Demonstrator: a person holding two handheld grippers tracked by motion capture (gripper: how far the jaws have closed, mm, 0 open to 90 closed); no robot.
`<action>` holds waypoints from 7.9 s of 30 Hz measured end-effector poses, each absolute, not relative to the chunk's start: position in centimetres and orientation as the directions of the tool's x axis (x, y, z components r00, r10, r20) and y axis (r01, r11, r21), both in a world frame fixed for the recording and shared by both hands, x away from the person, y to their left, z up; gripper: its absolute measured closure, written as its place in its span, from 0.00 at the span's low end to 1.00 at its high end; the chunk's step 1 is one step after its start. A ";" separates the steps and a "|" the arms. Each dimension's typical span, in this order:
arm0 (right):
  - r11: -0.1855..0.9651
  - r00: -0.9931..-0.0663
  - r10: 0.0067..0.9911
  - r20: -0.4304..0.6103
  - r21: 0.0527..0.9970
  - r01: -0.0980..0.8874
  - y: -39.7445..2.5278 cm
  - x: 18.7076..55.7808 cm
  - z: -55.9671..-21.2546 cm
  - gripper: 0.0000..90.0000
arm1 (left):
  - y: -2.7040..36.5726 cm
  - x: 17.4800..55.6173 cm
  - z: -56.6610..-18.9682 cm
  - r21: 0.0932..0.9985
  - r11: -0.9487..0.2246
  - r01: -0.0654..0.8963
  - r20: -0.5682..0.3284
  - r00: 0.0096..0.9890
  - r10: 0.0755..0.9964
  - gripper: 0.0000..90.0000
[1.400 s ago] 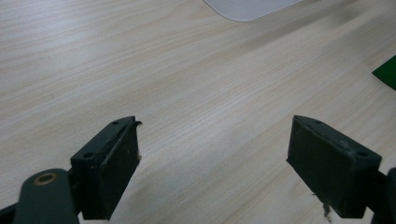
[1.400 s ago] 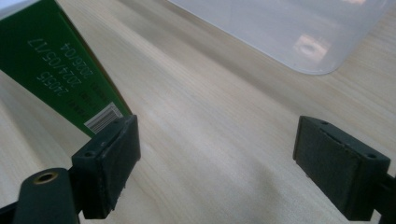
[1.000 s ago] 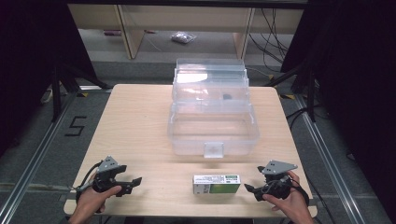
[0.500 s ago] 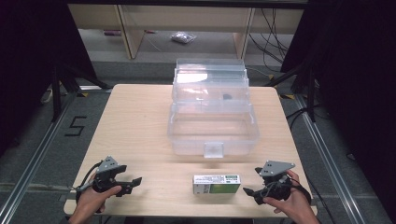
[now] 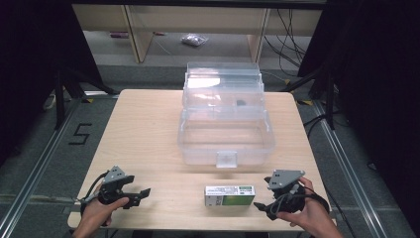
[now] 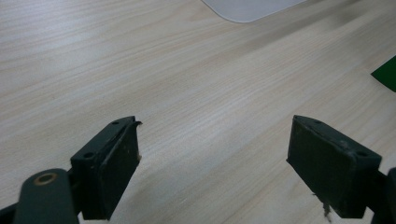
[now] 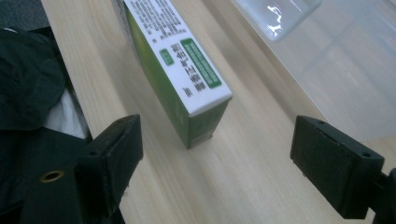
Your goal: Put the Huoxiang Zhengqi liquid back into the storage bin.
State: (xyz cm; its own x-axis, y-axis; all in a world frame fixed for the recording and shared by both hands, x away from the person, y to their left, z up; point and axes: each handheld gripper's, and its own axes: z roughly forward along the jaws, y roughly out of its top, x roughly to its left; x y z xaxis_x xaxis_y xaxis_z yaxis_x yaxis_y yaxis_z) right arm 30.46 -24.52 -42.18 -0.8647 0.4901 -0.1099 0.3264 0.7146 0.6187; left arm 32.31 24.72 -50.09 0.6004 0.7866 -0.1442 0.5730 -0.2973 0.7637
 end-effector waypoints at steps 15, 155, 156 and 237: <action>0.826 -0.921 0.363 -0.141 0.505 0.248 -20.1 31.9 -41.3 0.20 | 24.8 32.3 -50.0 0.761 -0.301 0.575 -0.145 0.602 0.785 0.18; 0.988 -0.987 0.106 -0.120 0.124 0.091 -17.1 45.4 -30.3 0.72 | 24.5 32.3 -50.3 0.779 -0.246 0.577 -0.179 0.581 0.794 0.18; 0.989 -0.987 0.104 -0.122 0.116 0.090 -17.2 45.8 -30.4 0.72 | 24.5 32.3 -50.3 0.779 -0.246 0.577 -0.180 0.581 0.794 0.18; 0.997 -0.998 0.057 -0.033 0.055 0.055 -17.8 52.8 -39.7 0.71 | 24.9 32.4 -50.2 0.766 -0.285 0.577 -0.161 0.601 0.783 0.18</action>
State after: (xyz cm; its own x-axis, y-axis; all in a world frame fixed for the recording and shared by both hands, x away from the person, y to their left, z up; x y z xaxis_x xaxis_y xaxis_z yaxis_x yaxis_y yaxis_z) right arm 52.78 -17.79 -39.69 -0.9978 0.0573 -0.0326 0.0555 0.9970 0.0549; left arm 32.40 24.88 -50.20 0.6007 0.7831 -0.1611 0.5767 -0.2849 0.7657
